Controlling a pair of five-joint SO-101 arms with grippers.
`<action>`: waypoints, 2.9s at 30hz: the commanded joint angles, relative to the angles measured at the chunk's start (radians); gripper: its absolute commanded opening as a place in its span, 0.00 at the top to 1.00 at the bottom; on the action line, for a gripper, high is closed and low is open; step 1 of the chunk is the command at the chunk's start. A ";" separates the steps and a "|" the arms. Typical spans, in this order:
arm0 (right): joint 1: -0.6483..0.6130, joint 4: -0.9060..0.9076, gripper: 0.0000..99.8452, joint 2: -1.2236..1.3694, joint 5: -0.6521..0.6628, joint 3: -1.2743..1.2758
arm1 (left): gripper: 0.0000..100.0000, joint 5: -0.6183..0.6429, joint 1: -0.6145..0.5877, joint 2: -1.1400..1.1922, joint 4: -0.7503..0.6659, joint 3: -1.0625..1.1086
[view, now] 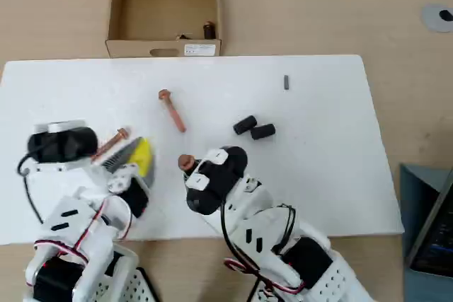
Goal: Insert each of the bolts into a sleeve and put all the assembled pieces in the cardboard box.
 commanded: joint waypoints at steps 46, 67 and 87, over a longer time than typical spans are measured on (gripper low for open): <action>0.466 -0.278 0.99 1.926 0.035 -1.705 | 1.00 -0.224 -0.445 0.001 -0.232 0.545; 0.398 -0.272 0.99 2.896 0.563 -2.758 | 1.00 -0.222 -0.445 0.001 -0.232 0.545; 0.392 -0.210 0.83 2.947 0.641 -2.775 | 1.00 -0.222 -0.445 0.001 -0.232 0.545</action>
